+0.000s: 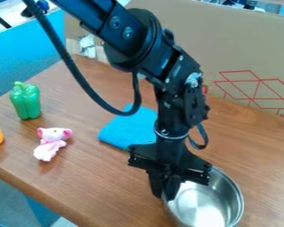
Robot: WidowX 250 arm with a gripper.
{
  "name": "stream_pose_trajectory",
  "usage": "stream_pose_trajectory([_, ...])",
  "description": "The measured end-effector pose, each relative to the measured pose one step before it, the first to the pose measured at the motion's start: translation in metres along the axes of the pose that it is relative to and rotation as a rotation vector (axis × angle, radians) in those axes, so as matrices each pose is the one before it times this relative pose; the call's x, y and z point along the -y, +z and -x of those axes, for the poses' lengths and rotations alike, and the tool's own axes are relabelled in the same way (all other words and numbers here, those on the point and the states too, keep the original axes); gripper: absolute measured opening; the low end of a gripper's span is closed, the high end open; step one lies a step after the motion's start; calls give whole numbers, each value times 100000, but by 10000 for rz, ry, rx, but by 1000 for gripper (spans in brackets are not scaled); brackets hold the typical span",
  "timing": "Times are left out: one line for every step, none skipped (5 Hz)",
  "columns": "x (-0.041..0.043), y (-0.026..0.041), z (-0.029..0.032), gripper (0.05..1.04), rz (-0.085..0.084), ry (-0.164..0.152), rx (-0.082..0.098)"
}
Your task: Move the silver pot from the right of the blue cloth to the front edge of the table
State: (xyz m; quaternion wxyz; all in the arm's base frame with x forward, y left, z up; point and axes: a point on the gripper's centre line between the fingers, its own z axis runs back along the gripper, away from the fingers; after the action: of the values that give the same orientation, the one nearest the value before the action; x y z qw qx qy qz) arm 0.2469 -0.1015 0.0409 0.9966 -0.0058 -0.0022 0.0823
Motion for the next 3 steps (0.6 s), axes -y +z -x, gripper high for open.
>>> stream_pose_trajectory([-325,1461,317,606,-635,-272,-401])
stream_pose_trajectory([-578,1488,682,910,-157,18,-28])
stream_pose_trajectory([-759,2068,489,1008,119,-782,226])
